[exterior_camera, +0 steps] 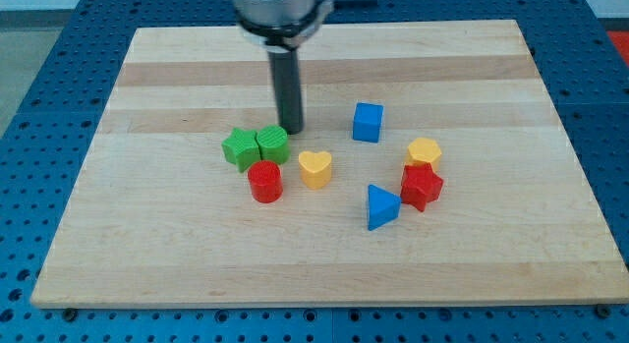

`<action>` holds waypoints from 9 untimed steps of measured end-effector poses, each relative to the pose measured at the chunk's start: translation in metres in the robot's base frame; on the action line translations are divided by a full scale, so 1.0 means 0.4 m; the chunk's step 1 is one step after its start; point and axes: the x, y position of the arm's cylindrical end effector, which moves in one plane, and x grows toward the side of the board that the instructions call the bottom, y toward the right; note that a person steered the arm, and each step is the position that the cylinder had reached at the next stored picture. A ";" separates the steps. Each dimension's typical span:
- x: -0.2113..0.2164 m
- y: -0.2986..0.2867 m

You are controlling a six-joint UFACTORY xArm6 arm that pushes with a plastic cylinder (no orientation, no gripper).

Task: Separate the green circle and the green star

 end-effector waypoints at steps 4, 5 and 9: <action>0.004 0.261; 0.096 0.261; 0.172 0.119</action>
